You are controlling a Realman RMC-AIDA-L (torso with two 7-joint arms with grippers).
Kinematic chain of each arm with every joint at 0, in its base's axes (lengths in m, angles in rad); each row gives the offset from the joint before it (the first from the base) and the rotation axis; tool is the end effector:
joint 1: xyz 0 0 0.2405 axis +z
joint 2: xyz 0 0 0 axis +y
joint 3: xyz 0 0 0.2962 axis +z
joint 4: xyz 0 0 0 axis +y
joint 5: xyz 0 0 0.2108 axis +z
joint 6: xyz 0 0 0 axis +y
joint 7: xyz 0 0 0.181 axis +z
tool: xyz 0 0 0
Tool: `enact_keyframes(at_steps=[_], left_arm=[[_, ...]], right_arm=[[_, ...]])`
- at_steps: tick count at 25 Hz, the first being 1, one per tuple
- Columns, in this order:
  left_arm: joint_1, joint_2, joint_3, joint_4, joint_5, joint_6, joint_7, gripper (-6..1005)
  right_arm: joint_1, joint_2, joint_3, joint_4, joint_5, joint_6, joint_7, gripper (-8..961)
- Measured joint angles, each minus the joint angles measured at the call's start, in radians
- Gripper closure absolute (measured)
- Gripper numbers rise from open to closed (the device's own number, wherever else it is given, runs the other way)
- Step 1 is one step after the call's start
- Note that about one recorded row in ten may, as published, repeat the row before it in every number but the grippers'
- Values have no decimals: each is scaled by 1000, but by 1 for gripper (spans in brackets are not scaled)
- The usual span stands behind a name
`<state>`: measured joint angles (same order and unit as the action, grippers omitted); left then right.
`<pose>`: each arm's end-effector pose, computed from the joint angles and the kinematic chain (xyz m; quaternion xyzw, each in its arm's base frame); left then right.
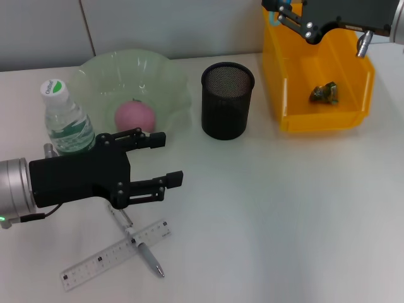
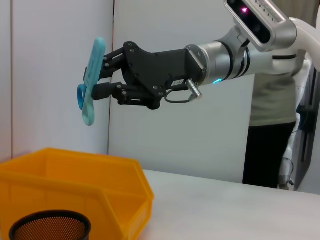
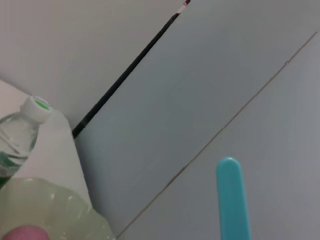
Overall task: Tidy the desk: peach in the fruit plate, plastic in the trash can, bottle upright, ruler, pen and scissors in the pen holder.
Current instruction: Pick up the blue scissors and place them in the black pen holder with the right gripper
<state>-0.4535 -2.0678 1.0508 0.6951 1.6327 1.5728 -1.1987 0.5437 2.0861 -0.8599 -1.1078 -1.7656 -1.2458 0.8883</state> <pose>-0.2398 0.3385 -0.0639 -0.9450 -0.0859 -0.3000 0.0978 0.1951 0.4459 0.0378 -0.8869 -0.1941 0.1428 0.3941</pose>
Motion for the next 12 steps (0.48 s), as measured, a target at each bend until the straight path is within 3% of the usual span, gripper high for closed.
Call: enact_keyframes(at_steps=[3, 7, 12], left_arm=[[-2, 0, -1, -7, -7, -1, 7, 230], [0, 0, -6, -7, -8, 0, 11, 231], [0, 1, -7, -8, -9, 2, 18, 231]], right_arm=[[-25, 3, -35, 9, 84, 14, -76, 683], [-91, 3, -179, -22, 211, 98, -177, 680], [-123, 3, -309, -52, 243, 222, -232, 677]])
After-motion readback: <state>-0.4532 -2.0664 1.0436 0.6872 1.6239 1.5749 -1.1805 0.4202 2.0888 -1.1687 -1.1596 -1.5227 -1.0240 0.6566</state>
